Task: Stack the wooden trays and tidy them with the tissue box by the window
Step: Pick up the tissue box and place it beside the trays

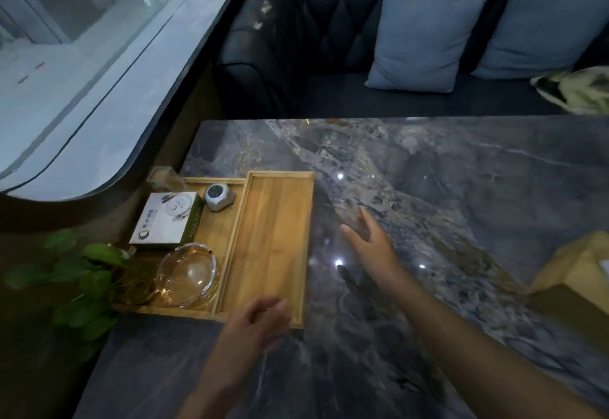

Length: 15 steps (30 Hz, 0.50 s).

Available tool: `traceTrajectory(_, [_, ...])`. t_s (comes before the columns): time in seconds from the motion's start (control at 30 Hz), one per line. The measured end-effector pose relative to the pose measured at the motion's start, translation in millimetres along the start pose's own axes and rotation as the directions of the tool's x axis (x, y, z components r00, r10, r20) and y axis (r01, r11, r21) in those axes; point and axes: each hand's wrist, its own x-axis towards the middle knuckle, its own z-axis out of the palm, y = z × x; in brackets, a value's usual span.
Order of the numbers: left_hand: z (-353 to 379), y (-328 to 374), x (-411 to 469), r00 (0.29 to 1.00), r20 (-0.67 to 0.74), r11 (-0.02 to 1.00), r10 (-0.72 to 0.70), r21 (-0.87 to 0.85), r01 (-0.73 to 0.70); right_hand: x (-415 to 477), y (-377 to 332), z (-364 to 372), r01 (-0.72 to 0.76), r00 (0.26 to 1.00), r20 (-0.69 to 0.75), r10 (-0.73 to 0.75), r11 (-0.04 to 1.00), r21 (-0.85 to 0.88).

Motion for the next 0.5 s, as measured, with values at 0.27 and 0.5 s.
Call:
traceTrajectory(0.27, [144,46,25,0.920,0.363,0.943,0.146,0.229,-0.240,-32,-3,-127,0.017,0.972,-0.231,-0.039,0.995,-0.095])
traceTrajectory(0.5, [281,54,21,0.805,0.512,0.868,0.300,0.203,-0.453,-79,7,-256,0.069,0.875,-0.461,-0.149,0.980,-0.186])
